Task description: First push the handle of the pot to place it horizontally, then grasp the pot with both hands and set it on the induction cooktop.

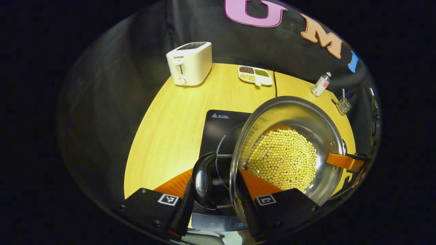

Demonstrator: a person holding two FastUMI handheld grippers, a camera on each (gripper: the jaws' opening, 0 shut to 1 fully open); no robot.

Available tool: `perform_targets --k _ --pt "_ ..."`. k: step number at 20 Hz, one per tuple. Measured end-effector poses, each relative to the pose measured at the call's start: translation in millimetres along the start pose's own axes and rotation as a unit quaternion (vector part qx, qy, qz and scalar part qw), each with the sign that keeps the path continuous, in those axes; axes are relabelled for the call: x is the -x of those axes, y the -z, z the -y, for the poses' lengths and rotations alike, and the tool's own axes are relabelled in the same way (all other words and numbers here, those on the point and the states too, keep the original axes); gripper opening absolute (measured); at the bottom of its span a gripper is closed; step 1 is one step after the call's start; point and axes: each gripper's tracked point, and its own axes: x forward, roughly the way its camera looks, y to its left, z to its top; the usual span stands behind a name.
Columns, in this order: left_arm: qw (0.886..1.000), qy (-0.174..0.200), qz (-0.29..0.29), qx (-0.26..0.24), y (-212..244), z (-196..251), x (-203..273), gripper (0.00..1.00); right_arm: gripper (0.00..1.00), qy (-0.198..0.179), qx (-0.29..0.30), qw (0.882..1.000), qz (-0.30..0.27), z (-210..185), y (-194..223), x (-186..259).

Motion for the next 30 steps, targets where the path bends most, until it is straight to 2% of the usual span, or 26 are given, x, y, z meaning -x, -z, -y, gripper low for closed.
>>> perform_targets --k 1,11,12,13,14,15,20,24,26,28,29,30 --pt "1.0 0.0 -0.001 -0.001 0.6 -3.7 -0.2 0.68 0.48 0.0 0.0 1.0 -0.002 -4.7 2.1 -2.8" --pt "0.999 0.026 -0.021 -0.014 -12.3 -35.2 -30.9 0.67 0.49 0.002 0.003 1.0 -0.006 -37.3 5.8 -13.9" --pt "0.999 0.031 -0.023 -0.015 -13.7 -36.6 -33.8 0.67 0.54 0.001 0.002 1.0 -0.007 -37.9 6.0 -12.3" --pt "0.999 0.034 -0.022 -0.016 -16.8 -37.7 -35.2 0.67 0.54 -0.001 0.0 1.0 -0.006 -39.0 5.4 -11.1" --pt "0.999 0.037 -0.021 -0.021 -19.4 -38.4 -36.9 0.68 0.54 -0.003 0.0 1.0 -0.008 -38.7 6.1 -10.5" --pt "0.998 0.041 -0.022 -0.03 -20.2 -37.6 -37.2 0.68 0.48 -0.002 -0.002 1.0 -0.013 -37.9 8.4 -9.1" --pt "0.998 0.042 -0.023 -0.04 -25.0 -39.3 -40.3 0.71 0.49 -0.01 -0.004 1.0 -0.016 -38.5 7.8 -10.8" --pt "0.998 0.028 -0.024 -0.04 -24.6 -41.1 -40.8 0.73 0.49 -0.016 -0.009 1.0 -0.021 -37.1 8.3 -11.0" --pt "0.998 0.013 -0.012 -0.064 -30.8 -42.4 -41.8 0.78 0.53 -0.016 -0.004 1.0 -0.017 -36.6 7.6 -9.8" --pt "0.996 0.003 0.009 -0.087 -42.0 -44.2 -38.5 0.79 0.58 -0.015 0.007 1.0 -0.01 -36.4 7.9 -9.2" --pt "0.996 -0.002 0.013 -0.091 -45.8 -44.6 -36.0 0.79 0.64 -0.015 0.012 1.0 -0.006 -35.8 6.9 -6.5" --pt "0.996 -0.013 0.018 -0.091 -49.8 -48.3 -35.0 0.81 0.63 -0.015 0.016 1.0 -0.004 -37.2 7.5 -8.6"
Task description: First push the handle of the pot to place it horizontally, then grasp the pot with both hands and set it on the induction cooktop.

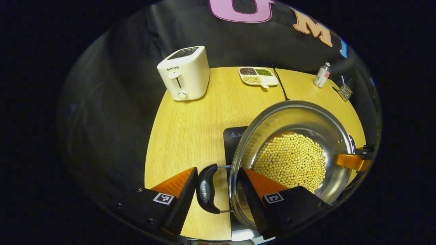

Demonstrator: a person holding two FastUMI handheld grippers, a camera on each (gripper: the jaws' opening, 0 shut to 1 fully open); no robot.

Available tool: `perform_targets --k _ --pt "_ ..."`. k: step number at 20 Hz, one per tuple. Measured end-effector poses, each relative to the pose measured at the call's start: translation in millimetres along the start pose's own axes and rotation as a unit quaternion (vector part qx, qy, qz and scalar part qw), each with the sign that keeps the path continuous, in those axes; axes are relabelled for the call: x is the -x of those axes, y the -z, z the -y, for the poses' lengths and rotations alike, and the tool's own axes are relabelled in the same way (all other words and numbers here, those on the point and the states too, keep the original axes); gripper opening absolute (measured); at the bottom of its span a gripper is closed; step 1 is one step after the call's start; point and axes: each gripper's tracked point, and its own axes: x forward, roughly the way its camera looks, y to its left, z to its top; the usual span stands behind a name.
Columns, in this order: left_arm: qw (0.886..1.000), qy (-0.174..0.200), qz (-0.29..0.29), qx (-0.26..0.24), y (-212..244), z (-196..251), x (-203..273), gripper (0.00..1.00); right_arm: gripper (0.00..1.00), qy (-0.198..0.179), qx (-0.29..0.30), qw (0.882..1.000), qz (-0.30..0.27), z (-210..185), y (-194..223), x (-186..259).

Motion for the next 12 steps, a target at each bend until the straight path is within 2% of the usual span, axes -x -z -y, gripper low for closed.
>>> perform_targets --k 1,2,3,4,5,7,8,9,10,11,12 --pt "1.0 -0.01 -0.001 0.004 -1.0 -4.8 -1.6 0.84 0.74 0.001 0.003 1.0 0.001 0.2 1.3 1.5" --pt "1.0 -0.009 -0.003 0.014 0.8 -3.5 2.1 1.0 0.84 0.007 0.007 1.0 0.003 3.2 1.0 0.6" --pt "1.0 -0.011 -0.002 0.021 1.5 -2.5 -1.0 1.0 0.94 0.01 0.01 1.0 0.004 4.8 0.3 0.3" --pt "1.0 -0.012 -0.003 0.027 3.4 -3.0 -1.1 0.99 0.94 0.013 0.013 1.0 0.007 6.6 0.0 0.3" --pt "0.999 -0.012 -0.007 0.031 7.1 -3.4 -1.0 0.96 1.0 0.013 0.014 1.0 0.008 6.9 -0.5 3.4" --pt "0.999 -0.009 -0.007 0.039 10.4 -4.7 1.4 0.99 1.0 0.012 0.016 1.0 0.012 6.9 -0.6 5.4" --pt "0.999 -0.009 -0.006 0.042 11.0 -5.1 3.8 1.0 0.94 0.011 0.017 1.0 0.013 6.3 -0.1 7.0" --pt "0.999 -0.009 -0.006 0.043 14.7 -6.5 7.1 1.0 1.0 0.009 0.017 1.0 0.018 6.3 -1.8 8.2" --pt "0.999 -0.01 -0.005 0.044 15.5 -7.8 10.2 1.0 0.95 0.006 0.018 1.0 0.022 5.4 -2.4 9.8" --pt "0.999 -0.01 -0.001 0.046 14.7 -8.1 12.7 0.99 1.0 0.005 0.019 0.999 0.025 4.9 -3.2 12.2" --pt "0.999 -0.011 0.006 0.047 13.0 -8.8 16.5 0.99 0.94 0.004 0.021 0.999 0.029 5.0 -4.1 13.2"
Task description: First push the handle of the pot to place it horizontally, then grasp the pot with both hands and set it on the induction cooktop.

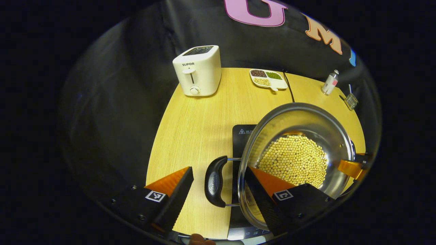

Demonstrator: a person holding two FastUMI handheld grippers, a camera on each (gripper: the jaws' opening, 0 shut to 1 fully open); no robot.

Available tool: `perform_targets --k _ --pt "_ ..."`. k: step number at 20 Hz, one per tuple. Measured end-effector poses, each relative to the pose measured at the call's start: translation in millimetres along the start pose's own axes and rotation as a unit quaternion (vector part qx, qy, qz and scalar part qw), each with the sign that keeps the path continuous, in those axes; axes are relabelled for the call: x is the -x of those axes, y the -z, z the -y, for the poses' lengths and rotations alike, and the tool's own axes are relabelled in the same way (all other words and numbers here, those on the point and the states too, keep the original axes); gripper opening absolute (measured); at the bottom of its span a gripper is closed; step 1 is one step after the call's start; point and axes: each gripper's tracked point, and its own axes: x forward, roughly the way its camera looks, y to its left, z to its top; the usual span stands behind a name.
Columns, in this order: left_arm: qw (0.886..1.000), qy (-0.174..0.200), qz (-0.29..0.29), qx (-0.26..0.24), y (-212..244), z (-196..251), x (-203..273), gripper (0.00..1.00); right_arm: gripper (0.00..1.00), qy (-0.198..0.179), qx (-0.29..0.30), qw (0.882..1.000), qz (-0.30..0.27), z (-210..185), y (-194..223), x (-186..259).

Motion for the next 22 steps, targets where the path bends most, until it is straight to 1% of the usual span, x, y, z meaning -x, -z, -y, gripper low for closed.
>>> perform_targets --k 1,2,3,4,5,6,7,9,10,11,14,15,17,18,19,20,21,22 --pt "1.0 -0.001 0.006 0.0 -1.6 0.4 3.0 0.99 0.94 0.0 0.001 1.0 0.003 0.5 -0.4 1.0" --pt "1.0 -0.003 0.016 -0.001 -4.6 -1.0 7.7 0.99 1.0 -0.001 0.003 1.0 0.01 0.1 -1.3 3.0" --pt "1.0 -0.005 0.028 -0.002 -6.5 -3.8 14.6 1.0 0.94 -0.002 0.005 1.0 0.018 0.7 -3.8 5.5" --pt "0.999 -0.008 0.042 -0.004 -10.3 -6.3 21.7 1.0 1.0 -0.005 0.006 1.0 0.026 0.4 -6.0 8.1" --pt "0.998 -0.012 0.055 -0.004 -13.5 -9.6 28.2 1.0 0.94 -0.009 0.008 0.999 0.034 -0.1 -5.8 11.7" --pt "0.997 -0.017 0.069 -0.004 -17.1 -11.2 34.6 0.99 1.0 -0.009 0.01 0.999 0.041 0.9 -7.0 14.5" --pt "0.996 -0.023 0.081 0.0 -20.1 -12.4 39.4 0.99 1.0 -0.009 0.012 0.999 0.048 2.5 -8.6 17.4" --pt "0.996 -0.031 0.087 0.012 -17.8 -13.3 44.6 0.99 1.0 -0.01 0.016 0.998 0.058 5.5 -9.1 22.8" --pt "0.995 -0.028 0.091 0.018 -17.1 -10.6 47.1 0.99 1.0 -0.012 0.015 0.998 0.061 6.4 -8.7 25.2" --pt "0.995 -0.028 0.094 0.026 -14.4 -8.8 51.4 0.99 0.95 -0.014 0.013 0.998 0.062 7.5 -6.9 28.1" --pt "0.991 -0.043 0.119 0.048 -16.4 -12.4 66.9 0.99 0.94 -0.02 0.013 0.997 0.075 12.9 -5.6 38.2" --pt "0.989 -0.049 0.128 0.053 -18.6 -12.1 72.3 0.99 1.0 -0.022 0.012 0.996 0.08 14.3 -6.0 42.8" --pt "0.985 -0.059 0.152 0.047 -22.7 -8.4 89.4 0.98 1.0 -0.019 0.018 0.995 0.096 22.8 -8.9 51.2" --pt "0.983 -0.066 0.164 0.039 -26.4 -6.5 98.2 0.98 0.94 -0.018 0.02 0.994 0.106 26.1 -11.0 56.5" --pt "0.982 -0.07 0.175 0.032 -31.4 0.9 108.1 0.98 1.0 -0.019 0.02 0.993 0.115 31.1 -13.5 62.6" --pt "0.98 -0.07 0.182 0.027 -34.2 8.7 116.2 0.98 0.94 -0.017 0.02 0.992 0.122 34.8 -14.8 67.1" --pt "0.979 -0.065 0.191 0.025 -37.4 20.1 126.9 0.98 1.0 -0.014 0.021 0.991 0.129 40.9 -17.8 73.5" --pt "0.978 -0.059 0.201 0.025 -41.6 34.1 135.1 0.98 1.0 -0.01 0.025 0.99 0.14 47.8 -22.0 81.3"
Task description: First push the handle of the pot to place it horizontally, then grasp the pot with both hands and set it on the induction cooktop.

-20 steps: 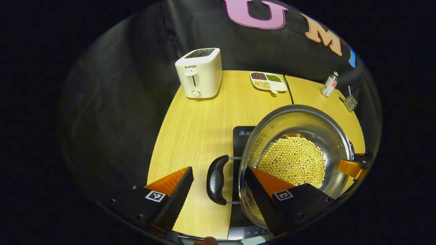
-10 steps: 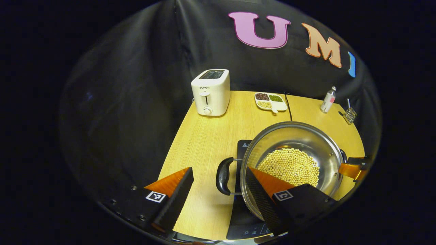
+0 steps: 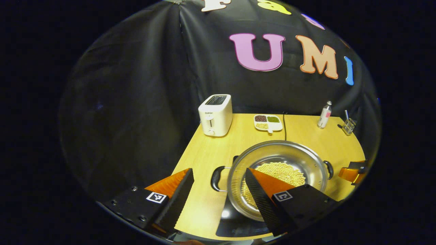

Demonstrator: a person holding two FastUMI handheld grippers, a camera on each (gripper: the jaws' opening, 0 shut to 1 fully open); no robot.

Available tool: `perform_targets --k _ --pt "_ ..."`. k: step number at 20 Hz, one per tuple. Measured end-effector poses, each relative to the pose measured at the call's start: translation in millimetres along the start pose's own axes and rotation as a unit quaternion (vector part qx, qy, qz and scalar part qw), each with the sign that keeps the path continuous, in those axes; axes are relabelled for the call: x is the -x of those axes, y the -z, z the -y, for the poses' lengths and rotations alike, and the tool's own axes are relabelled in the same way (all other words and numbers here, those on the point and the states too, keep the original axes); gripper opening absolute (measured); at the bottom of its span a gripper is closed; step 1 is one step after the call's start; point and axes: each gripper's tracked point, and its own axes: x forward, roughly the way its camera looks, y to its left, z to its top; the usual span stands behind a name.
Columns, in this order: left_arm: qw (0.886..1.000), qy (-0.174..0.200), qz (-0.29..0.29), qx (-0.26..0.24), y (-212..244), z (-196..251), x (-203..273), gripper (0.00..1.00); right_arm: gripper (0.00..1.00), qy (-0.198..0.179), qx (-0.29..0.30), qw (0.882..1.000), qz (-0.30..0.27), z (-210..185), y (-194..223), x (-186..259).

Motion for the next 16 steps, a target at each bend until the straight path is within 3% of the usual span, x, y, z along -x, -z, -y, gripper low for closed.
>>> perform_targets --k 7,8,9,10,11,12,15,16 --pt "0.995 0.024 0.087 0.03 -68.8 93.7 48.5 0.98 0.94 0.044 0.056 0.99 0.122 72.5 -68.2 60.7" --pt "0.994 0.024 0.105 0.028 -79.4 105.2 56.9 0.98 1.0 0.05 0.06 0.987 0.143 82.4 -81.7 71.1" --pt "0.992 0.022 0.122 0.027 -91.9 117.3 67.8 0.98 1.0 0.055 0.063 0.983 0.165 92.1 -97.0 83.5" --pt "0.989 0.021 0.142 0.028 -105.0 129.5 79.2 0.98 0.94 0.061 0.066 0.979 0.183 101.9 -110.8 95.1" --pt "0.986 0.019 0.161 0.03 -116.9 143.5 91.1 0.98 1.0 0.068 0.069 0.975 0.2 112.5 -124.8 106.2" --pt "0.983 0.02 0.178 0.03 -128.9 154.3 102.3 0.98 0.94 0.076 0.072 0.97 0.218 123.0 -139.1 119.1" --pt "0.976 0.024 0.216 0.013 -159.3 184.2 128.2 0.97 0.94 0.089 0.082 0.955 0.271 143.3 -180.0 158.0" --pt "0.973 0.024 0.23 0.007 -172.3 192.0 137.7 0.97 1.0 0.092 0.086 0.95 0.286 149.3 -192.3 167.6"
